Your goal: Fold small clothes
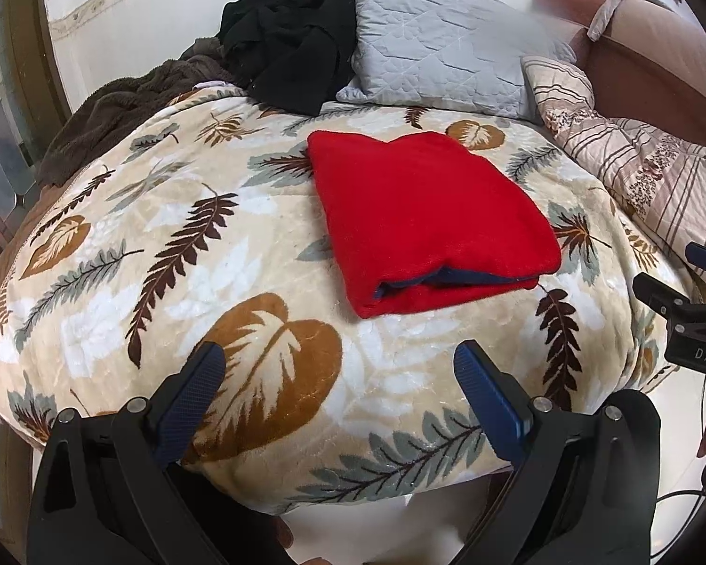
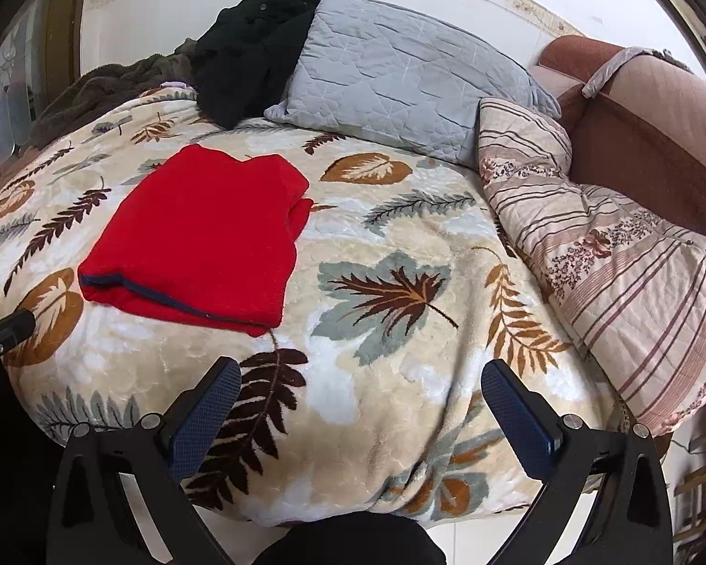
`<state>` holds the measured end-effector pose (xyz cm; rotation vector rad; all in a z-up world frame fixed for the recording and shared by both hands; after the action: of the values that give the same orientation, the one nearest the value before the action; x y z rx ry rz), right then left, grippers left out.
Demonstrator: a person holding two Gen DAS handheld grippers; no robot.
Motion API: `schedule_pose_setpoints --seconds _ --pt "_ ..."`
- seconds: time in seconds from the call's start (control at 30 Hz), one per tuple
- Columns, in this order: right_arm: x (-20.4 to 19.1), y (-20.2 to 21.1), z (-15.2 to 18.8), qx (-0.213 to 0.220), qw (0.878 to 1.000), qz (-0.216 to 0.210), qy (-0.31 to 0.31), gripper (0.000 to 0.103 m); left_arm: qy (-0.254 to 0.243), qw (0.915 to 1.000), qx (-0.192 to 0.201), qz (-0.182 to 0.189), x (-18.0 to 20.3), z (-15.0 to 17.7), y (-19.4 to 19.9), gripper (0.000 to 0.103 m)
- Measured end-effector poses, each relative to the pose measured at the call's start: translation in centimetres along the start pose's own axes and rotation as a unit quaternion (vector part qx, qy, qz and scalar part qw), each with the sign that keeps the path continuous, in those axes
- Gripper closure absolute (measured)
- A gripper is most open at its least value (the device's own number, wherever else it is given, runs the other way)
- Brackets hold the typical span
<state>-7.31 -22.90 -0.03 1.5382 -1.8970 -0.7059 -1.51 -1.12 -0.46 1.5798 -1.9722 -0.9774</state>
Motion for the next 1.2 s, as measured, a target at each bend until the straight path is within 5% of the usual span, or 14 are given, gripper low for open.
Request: schedule_pose_setpoints --seconds 1.2 --pt "1.8 -0.3 0.5 -0.001 0.999 -0.023 -0.041 0.000 -0.018 0.9993 0.003 0.033 2.6 -0.6 1.0 0.004"
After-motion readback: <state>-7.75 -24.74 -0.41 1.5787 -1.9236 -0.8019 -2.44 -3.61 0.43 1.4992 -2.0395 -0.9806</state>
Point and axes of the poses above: each gripper's, at about its wrist camera, not at the fingertips, and y roughly against the way its jaws point, x to its right, z to its underside, the point moved 1 cm from there along -y, roughly the way its jaws point, and after that the axes turned 6 degrees about -z, right-handed, at the moved point
